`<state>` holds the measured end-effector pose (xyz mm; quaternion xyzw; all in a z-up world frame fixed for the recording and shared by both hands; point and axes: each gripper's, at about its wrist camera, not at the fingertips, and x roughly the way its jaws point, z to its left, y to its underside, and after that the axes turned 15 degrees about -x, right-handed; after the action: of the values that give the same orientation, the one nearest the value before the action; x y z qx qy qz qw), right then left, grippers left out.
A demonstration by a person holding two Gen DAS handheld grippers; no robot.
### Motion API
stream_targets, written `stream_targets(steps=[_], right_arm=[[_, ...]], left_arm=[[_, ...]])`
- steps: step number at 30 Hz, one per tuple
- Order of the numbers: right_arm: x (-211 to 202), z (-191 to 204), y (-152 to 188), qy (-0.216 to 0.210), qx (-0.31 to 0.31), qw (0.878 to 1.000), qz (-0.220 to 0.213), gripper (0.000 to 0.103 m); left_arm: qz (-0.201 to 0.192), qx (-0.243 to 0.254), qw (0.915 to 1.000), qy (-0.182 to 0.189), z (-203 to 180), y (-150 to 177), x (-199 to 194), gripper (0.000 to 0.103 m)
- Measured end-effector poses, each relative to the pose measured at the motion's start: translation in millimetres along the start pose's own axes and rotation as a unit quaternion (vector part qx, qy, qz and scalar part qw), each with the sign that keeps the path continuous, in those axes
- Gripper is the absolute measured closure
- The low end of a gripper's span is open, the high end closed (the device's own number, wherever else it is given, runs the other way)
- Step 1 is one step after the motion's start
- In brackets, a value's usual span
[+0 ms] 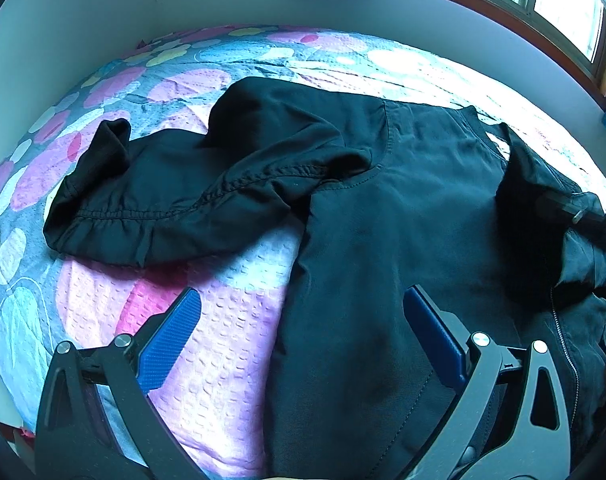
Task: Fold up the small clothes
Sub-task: 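Lift the sleeve and lay it across the jacket front, open right gripper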
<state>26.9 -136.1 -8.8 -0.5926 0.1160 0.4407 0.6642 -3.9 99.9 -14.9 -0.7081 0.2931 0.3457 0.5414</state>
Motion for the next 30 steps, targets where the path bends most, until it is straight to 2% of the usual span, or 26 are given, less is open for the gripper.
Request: stream_targets(steps=[4,6,9,11,15,17,19,21,24,27,28,30], right_arm=[[26.3,15.5,10.0,-0.012,-0.025,0.999,0.043,0.086],[35.6,22.6,15.4,-0.017,-0.034,0.998,0.055,0.079],[52.0,30.3,21.3,-0.063,-0.030,0.995,0.078,0.069],[52.8,35.6,22.0,-0.073,-0.039,0.994,0.075,0.061],[32.6,26.5,19.5,-0.127,-0.013,0.990,0.059,0.060],[10.4,11.8,18.0,-0.135,0.003,0.990,0.035,0.060],[-24.7,-13.4,16.7,-0.108,0.013,0.994,-0.003,0.058],[-66.2,-48.1,18.3,-0.065,0.026,0.996,-0.046,0.052],[-122.9,-119.0,26.9,0.030,0.080,0.992,-0.098,0.046],[-145.7,-196.2,44.3,0.128,0.167,0.973,-0.096,0.046],[-144.1,-217.3,49.8,0.144,0.189,0.968,-0.087,0.046],[-133.5,-250.0,60.0,0.134,0.222,0.963,-0.070,0.046]], left_arm=[[0.004,-0.001,1.0000,0.003,-0.5,0.6,1.2,0.002],[0.007,-0.002,1.0000,0.003,-0.1,1.0,2.2,0.002],[0.014,-0.003,0.9999,0.003,0.3,1.6,5.0,0.002],[0.017,-0.003,0.9999,0.002,0.7,1.9,6.5,0.002],[0.024,-0.002,0.9997,0.002,0.3,4.4,9.4,0.002],[0.027,0.000,0.9996,0.004,-0.3,5.4,10.1,0.002],[0.029,0.002,0.9996,0.005,-1.7,6.4,11.0,0.002],[0.031,0.003,0.9995,0.006,-2.6,7.0,11.3,0.002],[0.030,0.005,0.9995,0.007,-4.0,6.7,11.0,0.002],[0.026,0.004,0.9996,0.008,-5.3,4.7,9.5,0.002],[0.023,0.003,0.9997,0.008,-5.8,3.8,8.6,0.002],[0.018,-0.001,0.9998,0.007,-6.4,1.6,7.1,0.002]])
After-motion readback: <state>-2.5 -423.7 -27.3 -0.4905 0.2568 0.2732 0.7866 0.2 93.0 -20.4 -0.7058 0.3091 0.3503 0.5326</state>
